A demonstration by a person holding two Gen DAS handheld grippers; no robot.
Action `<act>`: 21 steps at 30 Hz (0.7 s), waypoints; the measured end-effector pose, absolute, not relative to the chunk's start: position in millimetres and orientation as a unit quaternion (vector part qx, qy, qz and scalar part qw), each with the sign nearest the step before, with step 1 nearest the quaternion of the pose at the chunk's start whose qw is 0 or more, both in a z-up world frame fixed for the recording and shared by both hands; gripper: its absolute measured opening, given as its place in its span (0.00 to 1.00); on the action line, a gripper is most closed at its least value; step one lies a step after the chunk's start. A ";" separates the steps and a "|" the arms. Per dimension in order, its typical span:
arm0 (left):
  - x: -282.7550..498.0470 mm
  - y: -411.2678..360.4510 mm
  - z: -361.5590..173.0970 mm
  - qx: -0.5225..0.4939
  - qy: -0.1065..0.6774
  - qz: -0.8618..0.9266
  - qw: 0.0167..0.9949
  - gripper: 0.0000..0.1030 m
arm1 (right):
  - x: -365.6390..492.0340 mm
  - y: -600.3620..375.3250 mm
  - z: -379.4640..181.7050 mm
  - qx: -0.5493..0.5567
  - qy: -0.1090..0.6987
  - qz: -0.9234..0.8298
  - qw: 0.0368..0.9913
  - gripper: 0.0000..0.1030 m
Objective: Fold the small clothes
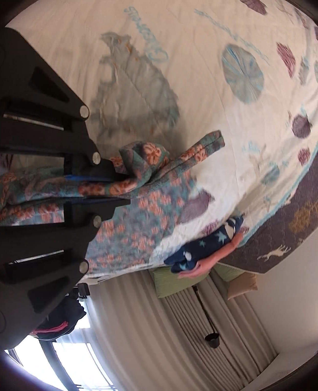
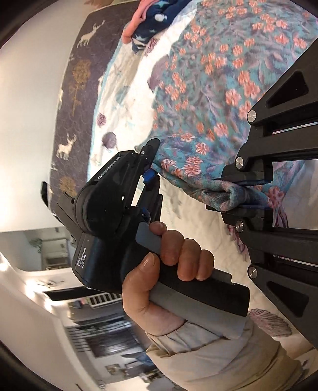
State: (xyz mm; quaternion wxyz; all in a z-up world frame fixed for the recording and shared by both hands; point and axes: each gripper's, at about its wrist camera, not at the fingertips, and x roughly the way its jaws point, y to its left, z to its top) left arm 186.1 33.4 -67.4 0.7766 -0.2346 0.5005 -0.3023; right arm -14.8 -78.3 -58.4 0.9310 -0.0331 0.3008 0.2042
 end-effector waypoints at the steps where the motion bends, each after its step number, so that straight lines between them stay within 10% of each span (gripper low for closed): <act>1: 184.2 26.6 -61.1 -0.229 0.497 -0.306 0.779 0.11 | -15.9 -83.7 -55.6 -0.027 0.296 0.203 0.933 0.09; 21: 141.1 -245.6 -34.6 -0.084 0.505 -0.403 0.758 0.12 | -72.4 -334.1 -37.2 0.184 0.243 0.041 0.951 0.09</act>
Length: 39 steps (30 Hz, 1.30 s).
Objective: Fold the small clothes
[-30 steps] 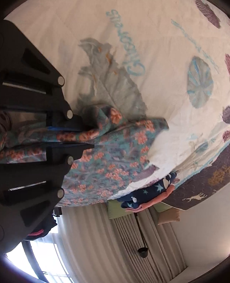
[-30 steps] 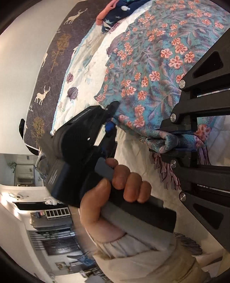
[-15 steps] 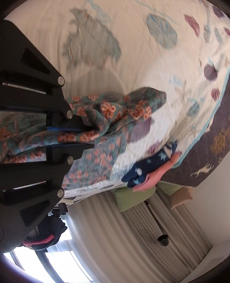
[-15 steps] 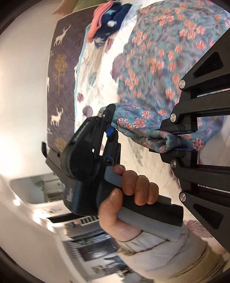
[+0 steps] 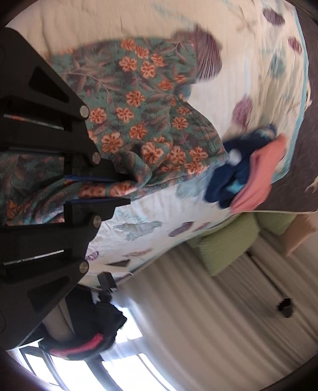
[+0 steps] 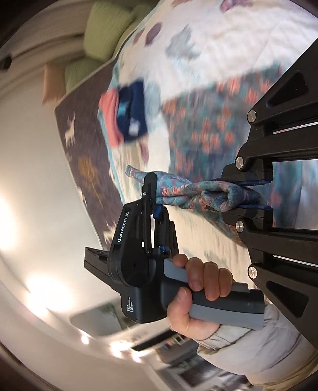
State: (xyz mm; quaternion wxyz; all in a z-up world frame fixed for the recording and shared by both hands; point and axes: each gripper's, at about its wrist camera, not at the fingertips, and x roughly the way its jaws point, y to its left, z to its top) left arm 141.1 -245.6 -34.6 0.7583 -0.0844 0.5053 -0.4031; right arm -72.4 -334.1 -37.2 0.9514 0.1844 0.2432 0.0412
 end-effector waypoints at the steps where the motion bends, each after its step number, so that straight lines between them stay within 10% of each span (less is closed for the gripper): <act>1: 138.9 -260.3 -40.9 -0.073 0.512 -0.402 0.756 0.12 | -74.7 -344.2 -41.3 0.193 0.247 0.032 0.949 0.09; 10: 119.1 -326.0 -78.0 0.004 0.537 -0.392 0.747 0.13 | -91.4 -401.9 -89.0 0.271 0.295 -0.008 0.916 0.09; 26: 64.9 -220.6 -31.1 0.013 0.455 -0.377 0.807 0.51 | -119.8 -446.0 -94.5 0.315 0.302 -0.035 0.899 0.23; 39: 36.6 -151.0 -106.8 0.016 0.492 -0.287 0.822 0.66 | -85.4 -420.0 -112.8 0.303 0.350 0.014 0.886 0.01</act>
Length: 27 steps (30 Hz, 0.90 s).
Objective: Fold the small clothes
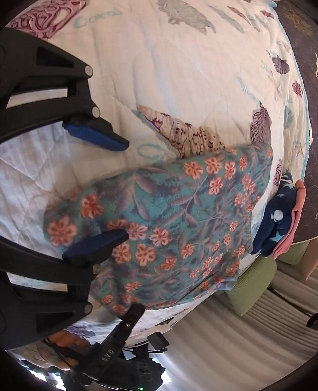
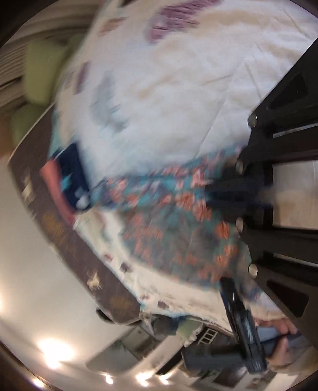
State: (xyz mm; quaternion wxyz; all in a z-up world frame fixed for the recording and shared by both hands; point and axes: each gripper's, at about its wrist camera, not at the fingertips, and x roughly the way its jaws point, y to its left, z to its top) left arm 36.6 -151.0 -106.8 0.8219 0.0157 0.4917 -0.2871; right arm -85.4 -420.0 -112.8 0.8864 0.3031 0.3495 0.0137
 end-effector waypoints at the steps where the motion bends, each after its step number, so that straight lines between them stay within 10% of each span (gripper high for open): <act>1: 35.3 -152.5 -102.9 0.025 0.489 -0.286 0.824 0.66 | -86.8 -421.2 -110.7 0.306 0.352 0.014 0.885 0.01; 27: 7.3 -163.7 -63.3 -0.012 0.442 -0.413 0.797 0.43 | -42.4 -425.0 -73.0 0.266 0.357 0.040 0.895 0.08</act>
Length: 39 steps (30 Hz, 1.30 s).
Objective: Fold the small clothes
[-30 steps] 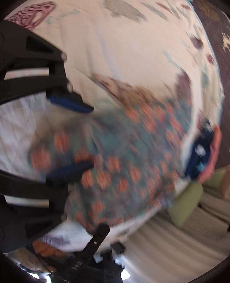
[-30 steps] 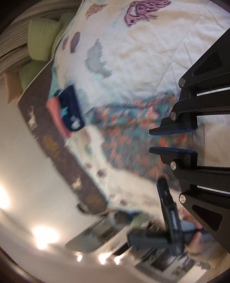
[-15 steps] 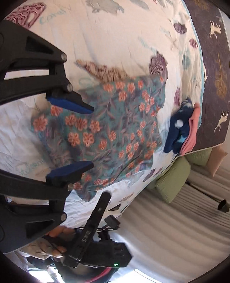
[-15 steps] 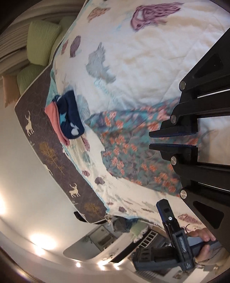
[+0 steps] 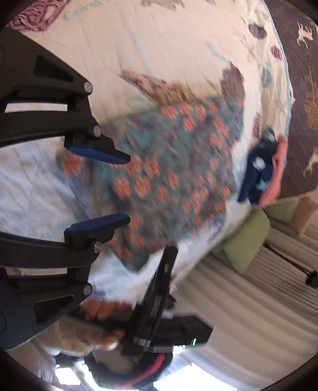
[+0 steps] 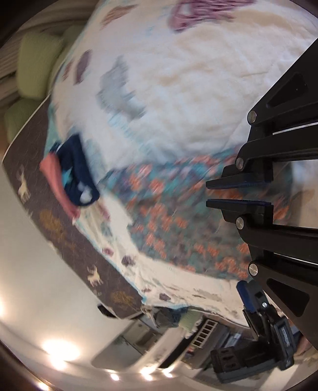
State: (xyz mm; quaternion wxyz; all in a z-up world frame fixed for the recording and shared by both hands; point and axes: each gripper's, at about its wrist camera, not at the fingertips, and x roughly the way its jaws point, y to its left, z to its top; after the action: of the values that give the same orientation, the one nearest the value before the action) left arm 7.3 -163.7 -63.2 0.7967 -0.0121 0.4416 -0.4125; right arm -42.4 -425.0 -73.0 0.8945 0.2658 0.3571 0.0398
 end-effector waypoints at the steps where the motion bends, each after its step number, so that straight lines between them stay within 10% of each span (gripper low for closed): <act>1: 8.9 -167.2 -63.7 -0.015 0.441 -0.421 0.793 0.44 | -33.8 -424.4 -69.4 0.261 0.359 0.042 0.895 0.08; 5: 20.3 -177.1 -103.0 -0.009 0.490 -0.416 0.766 0.53 | -1.7 -432.0 -74.1 0.265 0.366 0.026 0.892 0.25; 19: 75.5 -172.4 -54.2 -0.054 0.448 -0.430 0.782 0.55 | 32.4 -458.4 -41.0 0.277 0.343 0.057 0.896 0.31; 25: 122.0 -185.5 -107.3 -0.080 0.502 -0.393 0.766 0.58 | 87.0 -465.3 -97.0 0.297 0.437 0.003 0.849 0.26; 28: 119.2 -178.3 -101.6 -0.084 0.490 -0.404 0.768 0.57 | 86.6 -477.9 -120.2 0.332 0.422 0.003 0.843 0.01; 39: 170.0 -185.8 -75.0 -0.065 0.447 -0.357 0.817 0.62 | 122.6 -456.7 -73.0 0.269 0.414 0.074 0.867 0.08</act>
State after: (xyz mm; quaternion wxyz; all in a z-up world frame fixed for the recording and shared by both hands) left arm 170.0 -185.8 -75.0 0.8175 -0.0654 0.4471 -0.3572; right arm 122.6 -456.7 -73.0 0.8665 0.2692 0.4138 0.0737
